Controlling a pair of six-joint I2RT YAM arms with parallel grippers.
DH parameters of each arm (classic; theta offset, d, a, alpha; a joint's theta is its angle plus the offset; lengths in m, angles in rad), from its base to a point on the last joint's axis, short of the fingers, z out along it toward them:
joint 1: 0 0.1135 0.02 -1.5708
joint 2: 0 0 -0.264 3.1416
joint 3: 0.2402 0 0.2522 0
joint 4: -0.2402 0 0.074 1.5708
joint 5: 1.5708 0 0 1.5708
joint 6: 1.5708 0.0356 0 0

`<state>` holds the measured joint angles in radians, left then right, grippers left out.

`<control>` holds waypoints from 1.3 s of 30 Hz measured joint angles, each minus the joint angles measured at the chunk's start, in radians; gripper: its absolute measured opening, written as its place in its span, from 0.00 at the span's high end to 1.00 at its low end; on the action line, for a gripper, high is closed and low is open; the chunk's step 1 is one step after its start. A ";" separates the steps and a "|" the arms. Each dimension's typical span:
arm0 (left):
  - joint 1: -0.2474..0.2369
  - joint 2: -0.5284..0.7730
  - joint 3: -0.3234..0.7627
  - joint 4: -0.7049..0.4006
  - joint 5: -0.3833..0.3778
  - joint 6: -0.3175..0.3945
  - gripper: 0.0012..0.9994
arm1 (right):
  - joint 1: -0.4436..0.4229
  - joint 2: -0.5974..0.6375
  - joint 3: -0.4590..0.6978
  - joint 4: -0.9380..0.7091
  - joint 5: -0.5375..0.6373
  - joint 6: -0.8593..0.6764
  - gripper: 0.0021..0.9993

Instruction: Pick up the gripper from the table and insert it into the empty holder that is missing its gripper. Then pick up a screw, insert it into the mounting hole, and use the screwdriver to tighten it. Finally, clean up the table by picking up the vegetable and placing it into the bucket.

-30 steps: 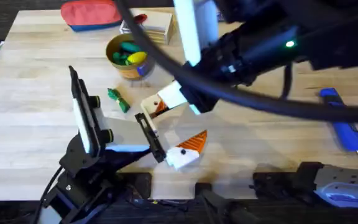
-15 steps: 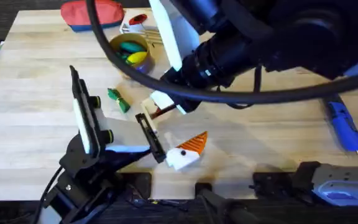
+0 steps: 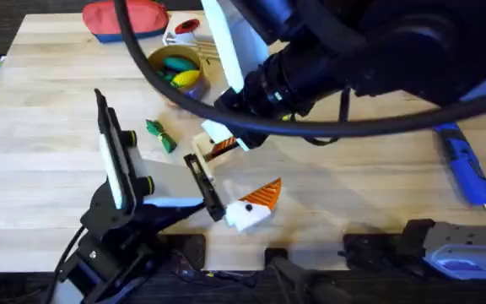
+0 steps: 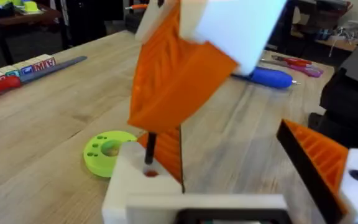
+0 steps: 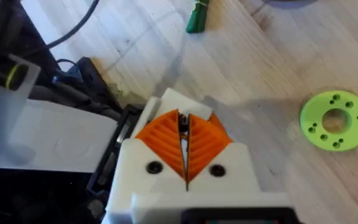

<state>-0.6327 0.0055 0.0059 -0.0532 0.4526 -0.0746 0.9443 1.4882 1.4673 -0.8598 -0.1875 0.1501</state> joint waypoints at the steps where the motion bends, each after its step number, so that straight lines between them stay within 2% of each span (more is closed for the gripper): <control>1: 0.000 0.000 0.000 0.000 0.000 0.000 0.05 | 0.000 0.002 0.000 -0.002 0.000 0.000 1.00; 39: 0.000 0.000 0.000 -0.002 0.000 -0.011 0.05 | 0.000 0.029 0.011 -0.010 -0.032 0.015 1.00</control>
<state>-0.6327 0.0055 0.0059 -0.0547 0.4526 -0.0861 0.9443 1.5177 1.4784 -0.8696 -0.2192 0.1650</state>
